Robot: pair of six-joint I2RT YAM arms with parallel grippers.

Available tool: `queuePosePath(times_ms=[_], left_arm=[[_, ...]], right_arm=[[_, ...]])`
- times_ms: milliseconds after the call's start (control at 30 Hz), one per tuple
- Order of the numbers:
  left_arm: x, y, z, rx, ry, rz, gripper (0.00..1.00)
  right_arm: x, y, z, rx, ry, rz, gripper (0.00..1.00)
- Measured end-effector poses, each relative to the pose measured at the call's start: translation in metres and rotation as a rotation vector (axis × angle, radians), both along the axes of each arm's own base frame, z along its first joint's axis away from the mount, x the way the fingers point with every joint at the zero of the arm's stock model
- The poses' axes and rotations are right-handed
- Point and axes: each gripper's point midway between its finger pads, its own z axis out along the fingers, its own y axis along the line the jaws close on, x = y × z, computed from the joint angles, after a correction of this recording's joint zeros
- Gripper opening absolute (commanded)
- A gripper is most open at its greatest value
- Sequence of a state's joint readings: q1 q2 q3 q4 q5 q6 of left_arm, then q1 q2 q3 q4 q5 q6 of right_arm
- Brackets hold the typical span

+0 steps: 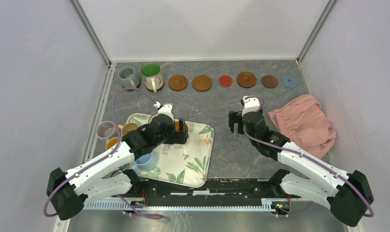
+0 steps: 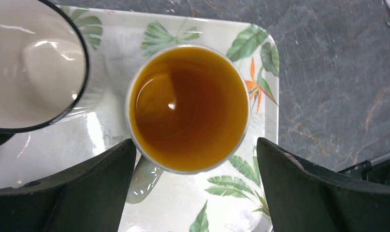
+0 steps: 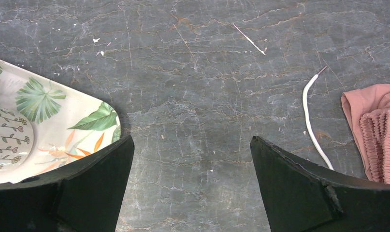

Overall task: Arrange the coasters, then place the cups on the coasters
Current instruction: Pick up the cup from the tray.

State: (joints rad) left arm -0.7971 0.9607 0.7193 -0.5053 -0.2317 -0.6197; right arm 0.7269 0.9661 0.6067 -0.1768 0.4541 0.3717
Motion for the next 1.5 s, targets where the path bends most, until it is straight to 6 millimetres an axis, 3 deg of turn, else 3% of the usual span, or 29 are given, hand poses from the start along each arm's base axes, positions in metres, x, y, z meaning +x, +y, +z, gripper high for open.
queuePosePath(times_ms=[333, 733, 1000, 1233, 1500], left_arm=[[-0.026, -0.032, -0.009, 0.058, 0.023, -0.137, 0.99], [-0.024, -0.024, -0.025, 0.124, 0.015, -0.066, 0.85], [-0.032, -0.016, -0.057, 0.218, 0.046, -0.058, 0.63], [-0.028, -0.015, -0.063, 0.242, 0.029, -0.035, 0.51], [-0.025, -0.017, -0.064, 0.253, 0.009, -0.031, 0.15]], right_arm=[[-0.001, -0.001, -0.001, -0.001, 0.001, -0.001, 0.98], [-0.001, -0.004, -0.002, -0.009, -0.001, -0.010, 0.98], [-0.001, -0.006, -0.003, -0.018, 0.001, -0.018, 0.98], [-0.002, -0.008, -0.004, -0.031, 0.005, -0.015, 0.98], [-0.002, -0.010, -0.005, -0.049, 0.003, -0.016, 0.98]])
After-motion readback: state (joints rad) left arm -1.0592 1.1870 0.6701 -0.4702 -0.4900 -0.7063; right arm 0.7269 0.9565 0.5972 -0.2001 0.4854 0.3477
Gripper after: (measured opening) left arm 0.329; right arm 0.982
